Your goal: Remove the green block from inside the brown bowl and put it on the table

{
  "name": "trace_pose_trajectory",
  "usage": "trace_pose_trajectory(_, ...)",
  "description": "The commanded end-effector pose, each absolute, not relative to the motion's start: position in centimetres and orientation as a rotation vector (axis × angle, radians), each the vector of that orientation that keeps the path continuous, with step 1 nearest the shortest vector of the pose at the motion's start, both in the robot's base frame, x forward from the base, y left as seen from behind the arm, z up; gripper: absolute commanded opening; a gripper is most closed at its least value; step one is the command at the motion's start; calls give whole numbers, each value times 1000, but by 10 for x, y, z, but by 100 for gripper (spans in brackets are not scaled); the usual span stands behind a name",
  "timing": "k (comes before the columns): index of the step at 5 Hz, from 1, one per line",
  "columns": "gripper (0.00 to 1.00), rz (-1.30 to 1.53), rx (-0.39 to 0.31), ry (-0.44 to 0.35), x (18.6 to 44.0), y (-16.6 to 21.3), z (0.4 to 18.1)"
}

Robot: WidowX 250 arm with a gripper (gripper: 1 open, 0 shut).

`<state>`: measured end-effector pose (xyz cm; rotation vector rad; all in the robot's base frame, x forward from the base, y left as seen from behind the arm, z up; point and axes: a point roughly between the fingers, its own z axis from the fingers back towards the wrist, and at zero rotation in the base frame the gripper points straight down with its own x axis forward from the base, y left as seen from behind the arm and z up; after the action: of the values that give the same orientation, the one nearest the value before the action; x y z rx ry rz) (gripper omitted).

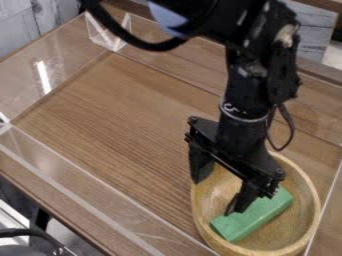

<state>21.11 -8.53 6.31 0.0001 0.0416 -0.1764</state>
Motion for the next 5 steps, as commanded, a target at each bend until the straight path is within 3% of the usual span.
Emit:
trace_pose_trajectory(1, 100, -180, -13, -3, 219, -84, 63)
trace_pose_trajectory(5, 100, -178, -34, -21, 229, -79, 37)
